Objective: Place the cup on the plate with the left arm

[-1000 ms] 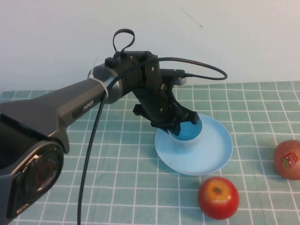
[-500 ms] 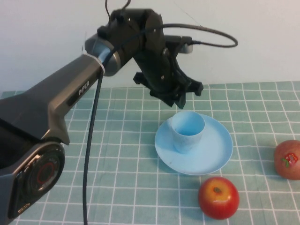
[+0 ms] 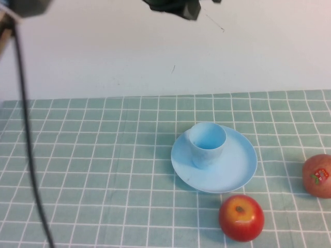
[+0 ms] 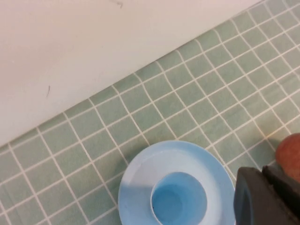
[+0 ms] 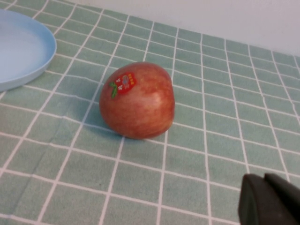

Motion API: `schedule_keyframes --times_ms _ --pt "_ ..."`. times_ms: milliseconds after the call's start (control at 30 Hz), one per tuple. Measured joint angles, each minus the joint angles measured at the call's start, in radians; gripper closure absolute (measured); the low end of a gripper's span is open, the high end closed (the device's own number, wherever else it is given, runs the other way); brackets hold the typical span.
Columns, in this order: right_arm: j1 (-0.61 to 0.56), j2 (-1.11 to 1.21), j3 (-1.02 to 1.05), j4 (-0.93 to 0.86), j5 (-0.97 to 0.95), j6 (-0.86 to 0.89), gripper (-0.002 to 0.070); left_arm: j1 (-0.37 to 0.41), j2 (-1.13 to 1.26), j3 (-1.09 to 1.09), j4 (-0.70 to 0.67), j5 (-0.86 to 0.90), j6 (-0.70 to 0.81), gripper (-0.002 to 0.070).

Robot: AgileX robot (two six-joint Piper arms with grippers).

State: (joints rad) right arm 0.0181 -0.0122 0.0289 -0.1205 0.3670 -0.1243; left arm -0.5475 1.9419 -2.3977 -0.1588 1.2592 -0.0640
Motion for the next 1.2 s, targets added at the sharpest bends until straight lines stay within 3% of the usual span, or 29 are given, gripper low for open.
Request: schedule_keyframes --times_ms 200,433,667,833,1200 --pt "0.0 0.0 0.0 0.0 0.0 0.0 0.0678 -0.004 -0.251 0.233 0.078 0.002 0.026 0.0672" --pt "0.0 0.0 0.0 0.0 0.0 0.0 0.0678 -0.004 -0.568 0.77 0.038 -0.005 0.048 0.0672" --pt "0.0 0.0 0.0 0.0 0.0 0.0 0.0678 -0.004 -0.956 1.293 0.018 -0.165 0.064 0.0672" --pt "0.0 0.0 0.0 0.0 0.0 0.0 0.0678 -0.004 -1.16 1.407 0.032 -0.148 0.057 0.0673" --pt "0.0 0.0 0.0 0.0 0.0 0.0 0.0678 -0.004 -1.415 1.416 0.016 0.006 0.057 0.0673"
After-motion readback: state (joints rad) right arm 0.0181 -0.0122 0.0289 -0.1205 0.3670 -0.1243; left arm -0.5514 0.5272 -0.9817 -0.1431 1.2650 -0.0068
